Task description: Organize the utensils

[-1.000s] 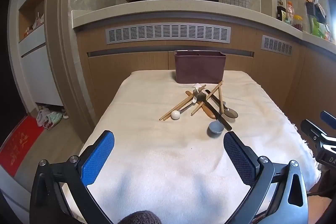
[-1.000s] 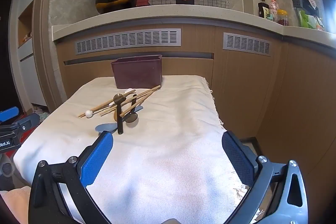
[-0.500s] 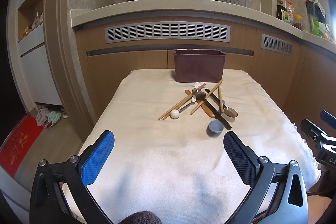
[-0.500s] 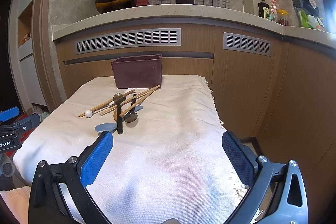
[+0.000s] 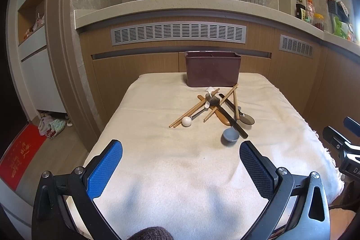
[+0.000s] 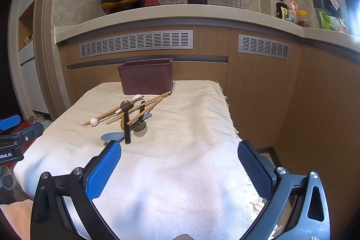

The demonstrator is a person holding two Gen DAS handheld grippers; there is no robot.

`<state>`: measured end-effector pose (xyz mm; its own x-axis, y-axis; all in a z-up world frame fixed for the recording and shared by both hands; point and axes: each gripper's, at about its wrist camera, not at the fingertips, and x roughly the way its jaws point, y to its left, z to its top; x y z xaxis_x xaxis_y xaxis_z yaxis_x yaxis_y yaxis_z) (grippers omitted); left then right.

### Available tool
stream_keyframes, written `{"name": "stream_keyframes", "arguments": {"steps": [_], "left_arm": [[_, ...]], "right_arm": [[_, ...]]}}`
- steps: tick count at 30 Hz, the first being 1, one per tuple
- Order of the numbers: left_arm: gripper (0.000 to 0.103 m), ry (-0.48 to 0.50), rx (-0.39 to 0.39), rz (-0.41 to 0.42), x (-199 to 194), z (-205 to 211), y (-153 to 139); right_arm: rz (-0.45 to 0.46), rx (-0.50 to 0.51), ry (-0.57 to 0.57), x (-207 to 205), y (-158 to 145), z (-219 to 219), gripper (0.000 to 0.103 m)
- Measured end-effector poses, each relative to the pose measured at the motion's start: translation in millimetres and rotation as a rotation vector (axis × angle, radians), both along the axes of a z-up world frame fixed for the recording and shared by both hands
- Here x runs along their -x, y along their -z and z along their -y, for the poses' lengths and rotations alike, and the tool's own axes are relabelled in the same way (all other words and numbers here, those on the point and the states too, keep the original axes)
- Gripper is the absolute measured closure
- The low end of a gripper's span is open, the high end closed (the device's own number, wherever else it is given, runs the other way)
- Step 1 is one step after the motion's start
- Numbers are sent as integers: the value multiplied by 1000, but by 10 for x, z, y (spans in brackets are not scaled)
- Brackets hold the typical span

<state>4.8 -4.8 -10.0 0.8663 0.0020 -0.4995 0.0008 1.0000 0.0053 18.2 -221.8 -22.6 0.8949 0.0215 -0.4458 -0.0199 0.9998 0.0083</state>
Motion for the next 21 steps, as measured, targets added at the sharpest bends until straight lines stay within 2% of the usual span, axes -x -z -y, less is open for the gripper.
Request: {"name": "stream_keyframes", "arguments": {"steps": [21], "left_arm": [[0,4,-12,-5,6,33,1]], "right_arm": [[0,-1,-2,7,-11,7,0]]}}
